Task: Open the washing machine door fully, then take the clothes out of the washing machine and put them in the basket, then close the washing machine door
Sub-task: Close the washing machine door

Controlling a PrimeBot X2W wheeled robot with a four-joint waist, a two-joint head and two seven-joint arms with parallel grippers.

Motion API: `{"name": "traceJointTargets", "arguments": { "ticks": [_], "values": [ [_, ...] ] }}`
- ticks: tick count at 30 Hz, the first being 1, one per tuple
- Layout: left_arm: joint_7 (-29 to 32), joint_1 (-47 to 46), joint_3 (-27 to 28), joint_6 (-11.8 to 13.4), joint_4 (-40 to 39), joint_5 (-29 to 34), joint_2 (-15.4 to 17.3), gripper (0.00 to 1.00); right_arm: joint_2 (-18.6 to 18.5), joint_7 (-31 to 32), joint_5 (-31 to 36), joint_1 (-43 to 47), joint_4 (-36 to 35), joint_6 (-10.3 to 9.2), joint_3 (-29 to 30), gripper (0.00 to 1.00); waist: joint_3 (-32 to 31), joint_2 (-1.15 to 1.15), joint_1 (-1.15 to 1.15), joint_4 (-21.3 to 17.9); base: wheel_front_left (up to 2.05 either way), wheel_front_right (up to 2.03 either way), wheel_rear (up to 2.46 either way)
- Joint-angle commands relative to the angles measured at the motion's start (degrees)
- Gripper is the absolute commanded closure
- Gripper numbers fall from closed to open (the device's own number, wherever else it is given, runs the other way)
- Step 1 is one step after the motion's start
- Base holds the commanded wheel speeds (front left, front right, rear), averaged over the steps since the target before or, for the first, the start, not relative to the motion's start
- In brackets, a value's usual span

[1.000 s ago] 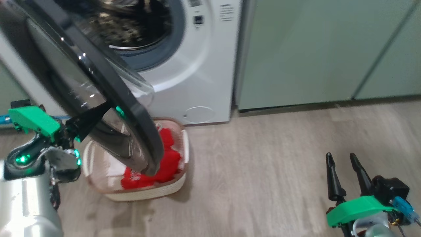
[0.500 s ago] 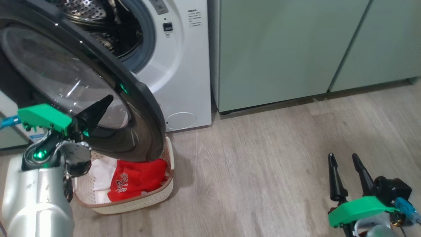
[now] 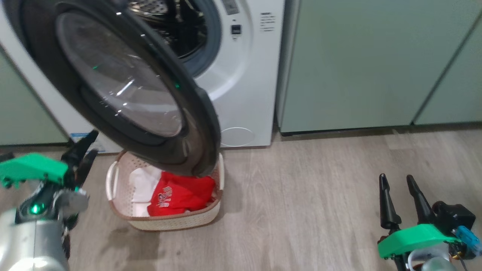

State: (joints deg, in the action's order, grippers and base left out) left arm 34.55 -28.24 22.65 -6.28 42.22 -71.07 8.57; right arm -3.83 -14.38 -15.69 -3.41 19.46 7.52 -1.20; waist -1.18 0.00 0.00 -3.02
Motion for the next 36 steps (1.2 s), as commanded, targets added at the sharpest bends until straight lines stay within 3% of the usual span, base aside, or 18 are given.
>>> {"name": "traceJointTargets", "arguments": {
  "ticks": [1,3,8,12,17,20,23,28,30,36],
  "values": [
    [-0.4,-1.2,0.9,-0.7,-1.8,0.7,2.7,0.00,-0.2,-0.6,-0.1,-1.2,-2.0,-0.03,-1.3,0.00,-0.2,0.00,0.00,1.1,0.00,0.00,0.00],
    [-4.9,1.6,-2.0,-1.1,-4.3,4.6,4.1,0.00,-0.1,-0.6,0.0,-1.2,-2.1,-0.03,-1.1,0.00,-0.2,0.00,0.00,2.6,0.00,0.00,0.00],
    [-15.2,7.1,-7.9,-1.2,-13.7,6.4,6.0,0.00,0.0,-0.6,0.0,-1.4,-2.3,-0.03,-0.6,0.00,-0.1,0.00,0.00,4.2,0.00,0.00,0.00],
    [-27.9,11.6,-15.0,-1.2,-19.6,9.1,9.6,0.00,0.0,-0.6,0.2,-1.5,-2.4,-0.03,-0.4,0.00,-0.2,0.00,0.00,4.5,0.00,0.00,0.00],
    [-44.3,15.5,-26.3,-1.2,-21.1,14.4,16.0,0.00,0.1,-0.6,0.3,-1.2,-2.6,-0.03,-0.3,0.00,-0.5,0.00,0.00,4.2,0.00,0.00,0.00],
    [-48.9,16.3,-31.6,-1.2,-19.1,18.3,18.9,0.00,0.1,-0.6,0.5,-1.0,-2.7,-0.03,0.1,0.00,-0.6,0.00,0.00,3.9,0.00,0.00,0.00],
    [-49.5,16.0,-30.5,-1.2,-19.0,22.1,18.7,0.00,0.1,-0.6,0.6,-0.8,-2.9,-0.03,0.4,0.00,-0.6,0.00,0.00,3.7,0.00,0.00,0.00],
    [-49.5,19.1,-25.4,-1.2,-21.8,32.6,14.9,0.00,0.2,-0.6,0.7,-0.9,-3.1,-0.03,0.6,0.00,-0.5,0.00,0.00,3.2,0.00,0.00,0.00],
    [-49.5,20.5,-23.6,-1.2,-22.3,34.6,12.8,0.00,0.2,-0.6,0.7,-0.9,-3.0,-0.03,0.6,0.00,-0.5,0.00,0.00,3.0,0.00,0.00,0.00],
    [-49.5,23.4,-22.4,-1.2,-20.9,39.2,10.4,0.00,0.3,-0.6,0.8,-0.6,-3.0,-0.03,0.5,0.00,-0.5,0.00,0.00,2.4,0.00,0.00,0.00]
  ]
}}
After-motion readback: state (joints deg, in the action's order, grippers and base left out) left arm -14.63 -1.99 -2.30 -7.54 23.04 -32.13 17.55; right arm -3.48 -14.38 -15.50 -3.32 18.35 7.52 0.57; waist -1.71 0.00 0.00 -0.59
